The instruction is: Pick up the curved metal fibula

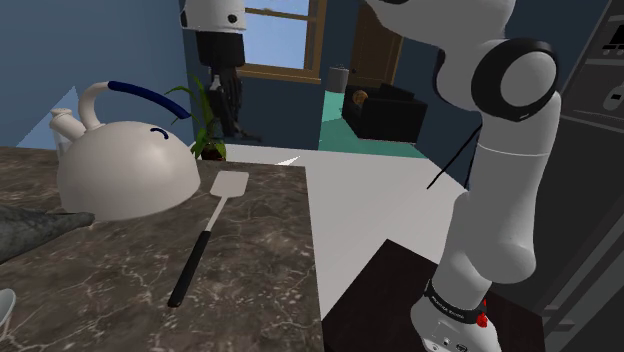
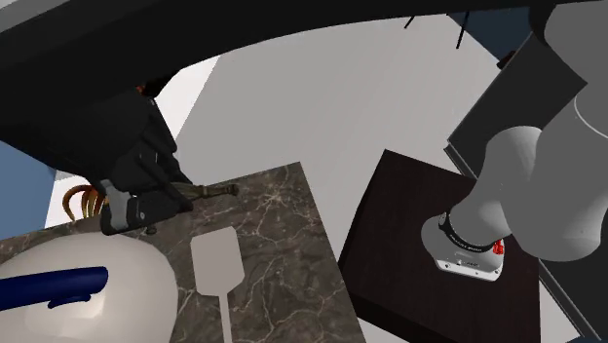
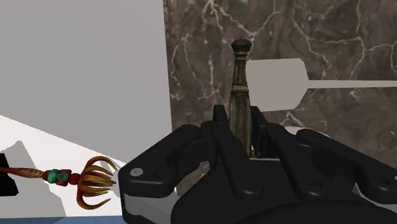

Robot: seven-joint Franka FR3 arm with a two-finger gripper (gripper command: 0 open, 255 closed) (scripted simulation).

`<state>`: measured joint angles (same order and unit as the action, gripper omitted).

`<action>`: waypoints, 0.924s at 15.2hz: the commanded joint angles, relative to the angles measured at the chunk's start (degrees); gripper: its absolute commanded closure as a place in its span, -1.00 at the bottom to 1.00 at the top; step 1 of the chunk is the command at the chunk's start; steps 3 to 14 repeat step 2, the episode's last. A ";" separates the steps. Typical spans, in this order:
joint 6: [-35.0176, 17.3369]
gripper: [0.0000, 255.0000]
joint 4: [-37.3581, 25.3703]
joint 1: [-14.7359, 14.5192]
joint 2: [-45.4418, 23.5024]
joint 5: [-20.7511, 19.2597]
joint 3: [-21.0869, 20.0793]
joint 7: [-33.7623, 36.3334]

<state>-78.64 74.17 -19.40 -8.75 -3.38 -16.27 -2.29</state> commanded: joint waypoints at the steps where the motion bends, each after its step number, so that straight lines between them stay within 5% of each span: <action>1: 1.26 1.00 -1.80 -0.16 -0.59 -0.17 -0.06 0.10; 14: 1.25 1.00 -1.79 -0.16 -0.58 -0.17 -0.06 0.10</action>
